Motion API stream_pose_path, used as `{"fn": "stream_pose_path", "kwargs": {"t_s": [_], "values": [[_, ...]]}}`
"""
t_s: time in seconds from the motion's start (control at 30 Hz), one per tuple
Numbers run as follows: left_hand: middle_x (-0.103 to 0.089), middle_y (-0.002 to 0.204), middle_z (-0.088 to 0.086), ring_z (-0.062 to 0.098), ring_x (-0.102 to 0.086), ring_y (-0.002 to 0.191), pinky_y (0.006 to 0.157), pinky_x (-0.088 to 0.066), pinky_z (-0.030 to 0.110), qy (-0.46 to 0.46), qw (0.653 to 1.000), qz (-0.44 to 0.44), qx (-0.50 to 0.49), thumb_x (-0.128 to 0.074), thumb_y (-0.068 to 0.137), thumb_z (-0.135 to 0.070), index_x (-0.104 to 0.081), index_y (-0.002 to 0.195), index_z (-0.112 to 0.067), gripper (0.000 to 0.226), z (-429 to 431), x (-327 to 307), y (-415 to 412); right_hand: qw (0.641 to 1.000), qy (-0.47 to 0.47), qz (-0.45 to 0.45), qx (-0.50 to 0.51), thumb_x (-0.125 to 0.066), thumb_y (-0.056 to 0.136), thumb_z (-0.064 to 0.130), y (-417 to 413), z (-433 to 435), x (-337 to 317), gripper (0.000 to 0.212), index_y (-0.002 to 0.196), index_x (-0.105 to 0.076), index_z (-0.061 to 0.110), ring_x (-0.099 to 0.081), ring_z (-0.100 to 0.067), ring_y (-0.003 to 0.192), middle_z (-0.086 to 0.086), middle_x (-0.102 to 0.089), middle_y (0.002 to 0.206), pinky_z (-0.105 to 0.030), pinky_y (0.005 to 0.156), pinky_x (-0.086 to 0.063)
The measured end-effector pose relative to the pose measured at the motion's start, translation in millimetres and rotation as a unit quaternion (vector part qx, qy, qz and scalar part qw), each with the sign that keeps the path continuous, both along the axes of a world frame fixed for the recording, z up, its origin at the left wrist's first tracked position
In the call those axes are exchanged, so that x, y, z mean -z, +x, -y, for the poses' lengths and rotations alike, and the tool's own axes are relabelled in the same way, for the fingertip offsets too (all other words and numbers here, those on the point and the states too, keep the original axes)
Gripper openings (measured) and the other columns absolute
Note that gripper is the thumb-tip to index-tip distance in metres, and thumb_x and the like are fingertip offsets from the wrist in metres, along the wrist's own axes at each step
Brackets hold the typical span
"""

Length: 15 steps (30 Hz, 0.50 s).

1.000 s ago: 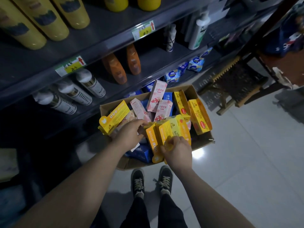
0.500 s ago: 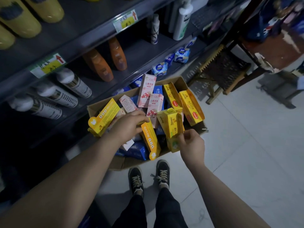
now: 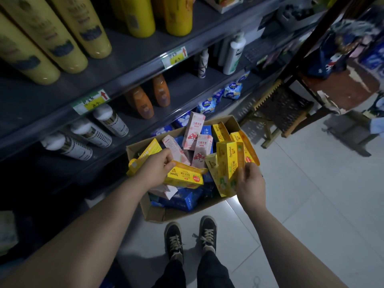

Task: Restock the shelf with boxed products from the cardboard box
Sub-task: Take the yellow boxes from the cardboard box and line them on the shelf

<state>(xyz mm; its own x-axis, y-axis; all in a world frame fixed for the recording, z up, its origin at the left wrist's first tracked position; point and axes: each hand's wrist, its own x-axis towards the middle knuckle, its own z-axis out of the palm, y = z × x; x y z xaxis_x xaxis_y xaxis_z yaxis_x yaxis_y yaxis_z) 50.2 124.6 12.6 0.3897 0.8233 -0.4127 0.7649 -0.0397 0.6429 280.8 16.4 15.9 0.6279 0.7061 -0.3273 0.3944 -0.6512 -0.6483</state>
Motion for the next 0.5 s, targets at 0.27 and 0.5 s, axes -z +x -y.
{"fn": "stream_pose_path", "kwargs": {"t_s": [0.27, 0.5], "values": [[-0.062, 0.087, 0.0, 0.017, -0.058, 0.079, 0.069, -0.044, 0.029, -0.046, 0.98, 0.088, -0.173, -0.047, 0.098, -0.015, -0.056, 0.101, -0.018, 0.01, 6, -26, -35, 0.998, 0.019, -0.053, -0.023, -0.04, 0.102, 0.03, -21, -12, -24, 0.014, 0.102, -0.051, 0.022, -0.055, -0.007, 0.073, 0.006, -0.056, 0.084, -0.028, 0.059, -0.049], [-0.064, 0.086, 0.003, 0.023, -0.06, 0.079, 0.068, -0.052, 0.034, -0.056, 0.908, 0.197, -0.367, -0.042, 0.1, -0.015, -0.063, 0.089, -0.027, 0.026, 22, -59, -53, 0.99, 0.059, -0.077, -0.107, -0.046, 0.1, 0.03, -42, -30, -51, 0.014, 0.103, -0.058, 0.027, -0.06, -0.007, 0.073, 0.008, -0.062, 0.087, -0.026, 0.058, -0.048]]}}
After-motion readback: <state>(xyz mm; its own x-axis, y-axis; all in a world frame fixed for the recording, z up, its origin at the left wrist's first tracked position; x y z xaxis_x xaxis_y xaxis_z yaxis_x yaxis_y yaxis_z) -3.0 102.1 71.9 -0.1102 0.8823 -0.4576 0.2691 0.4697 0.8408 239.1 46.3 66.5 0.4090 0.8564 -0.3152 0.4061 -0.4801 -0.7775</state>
